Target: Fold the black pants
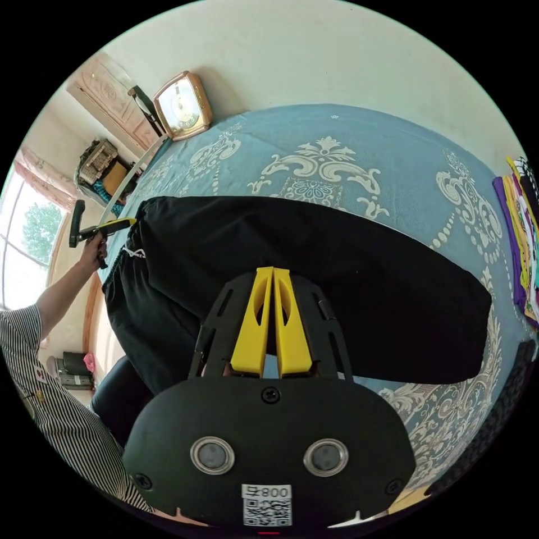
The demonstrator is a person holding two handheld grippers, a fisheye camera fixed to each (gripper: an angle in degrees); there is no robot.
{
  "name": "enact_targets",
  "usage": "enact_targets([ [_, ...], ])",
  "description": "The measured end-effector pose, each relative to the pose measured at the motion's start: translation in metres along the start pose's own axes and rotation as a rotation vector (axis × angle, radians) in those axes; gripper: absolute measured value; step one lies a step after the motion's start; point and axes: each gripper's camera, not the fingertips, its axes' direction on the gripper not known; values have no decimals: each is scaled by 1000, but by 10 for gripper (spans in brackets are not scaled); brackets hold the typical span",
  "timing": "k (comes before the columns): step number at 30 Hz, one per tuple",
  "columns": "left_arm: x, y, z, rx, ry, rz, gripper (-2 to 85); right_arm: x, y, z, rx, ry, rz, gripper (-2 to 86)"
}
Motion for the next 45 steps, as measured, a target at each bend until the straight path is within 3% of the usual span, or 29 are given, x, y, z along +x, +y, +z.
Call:
enact_targets([
  [3, -3, 6, 11, -116, -3, 36, 2, -5, -9, 16, -85, 23, 3, 1],
  [9, -11, -14, -24, 44, 119, 36, 2, -14, -34, 3, -23, -20, 28, 1],
  [15, 15, -61, -10, 11, 117, 132, 2, -37, -84, 11, -5, -7, -3, 1],
  [19, 27, -88, 12, -66, -8, 133, 4, -52, -121, 30, -36, 74, -2, 2],
  [24, 19, -89, -6, -19, 76, 128, 13, -57, -135, 38, -62, 62, 24, 6],
  [29, 7, -91, -34, 48, 130, 209, 62, -91, -149, 29, -15, -32, -111, 36],
  [36, -6, -124, -29, -109, -29, 305, 115, -162, -194, 56, -108, 4, -383, 65],
  [45, -9, -138, -20, -263, -23, 381, 123, -227, -224, 104, -234, 9, -530, 84],
])
